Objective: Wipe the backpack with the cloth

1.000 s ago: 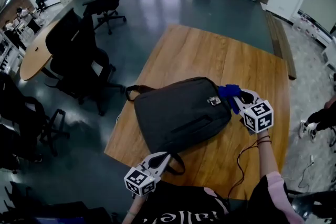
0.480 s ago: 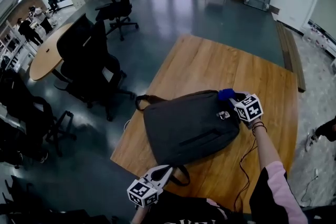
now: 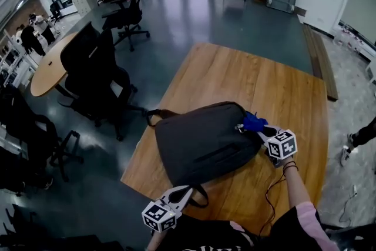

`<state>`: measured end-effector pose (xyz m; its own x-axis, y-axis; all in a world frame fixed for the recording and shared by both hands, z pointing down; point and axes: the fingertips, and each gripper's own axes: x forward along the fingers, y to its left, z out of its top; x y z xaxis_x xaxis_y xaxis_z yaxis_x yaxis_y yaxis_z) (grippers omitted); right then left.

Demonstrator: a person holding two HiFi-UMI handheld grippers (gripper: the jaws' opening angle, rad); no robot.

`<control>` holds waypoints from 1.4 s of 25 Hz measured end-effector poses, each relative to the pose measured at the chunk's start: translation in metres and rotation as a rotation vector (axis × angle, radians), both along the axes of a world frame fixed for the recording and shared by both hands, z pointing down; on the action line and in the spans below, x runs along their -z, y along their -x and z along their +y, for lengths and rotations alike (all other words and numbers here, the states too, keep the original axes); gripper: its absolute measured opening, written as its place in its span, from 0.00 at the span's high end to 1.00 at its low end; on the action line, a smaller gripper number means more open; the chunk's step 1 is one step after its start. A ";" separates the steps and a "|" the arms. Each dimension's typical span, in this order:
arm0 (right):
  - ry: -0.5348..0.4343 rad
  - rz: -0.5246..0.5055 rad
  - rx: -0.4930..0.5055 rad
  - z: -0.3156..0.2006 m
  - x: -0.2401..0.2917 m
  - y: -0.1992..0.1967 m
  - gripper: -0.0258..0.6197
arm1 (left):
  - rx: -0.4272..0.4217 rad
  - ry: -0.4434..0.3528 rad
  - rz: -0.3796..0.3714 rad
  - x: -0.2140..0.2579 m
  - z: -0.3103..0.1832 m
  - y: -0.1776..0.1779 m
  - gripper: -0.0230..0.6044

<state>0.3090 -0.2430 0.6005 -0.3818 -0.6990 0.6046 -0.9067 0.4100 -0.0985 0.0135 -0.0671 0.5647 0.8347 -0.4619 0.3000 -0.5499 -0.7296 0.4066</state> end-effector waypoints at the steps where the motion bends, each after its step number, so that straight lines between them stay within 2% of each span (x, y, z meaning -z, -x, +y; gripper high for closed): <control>1: -0.005 -0.009 -0.013 0.008 0.002 -0.002 0.87 | -0.005 -0.002 0.003 0.000 0.001 -0.002 0.97; 8: -0.030 -0.090 -0.107 0.066 0.015 -0.014 0.88 | -0.018 -0.025 0.014 0.010 0.016 -0.016 0.97; 14: -0.051 -0.183 -0.168 0.120 0.024 -0.004 0.87 | -0.006 -0.033 0.019 0.013 0.037 -0.022 0.97; 22: -0.057 -0.219 -0.106 0.168 0.028 0.021 0.88 | 0.048 -0.003 0.039 0.007 0.087 -0.032 0.97; 31: -0.070 -0.297 -0.036 0.203 0.037 0.061 0.87 | 0.147 0.029 -0.001 0.000 0.125 -0.001 0.97; 35: -0.063 -0.328 -0.051 0.228 0.037 0.072 0.87 | 0.149 0.028 0.014 0.005 0.133 0.000 0.97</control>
<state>0.2371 -0.0149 0.5635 -0.5128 -0.7539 0.4107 -0.8503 0.3798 -0.3644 0.0139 0.0656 0.5601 0.7619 -0.5724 0.3031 -0.6450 -0.6286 0.4345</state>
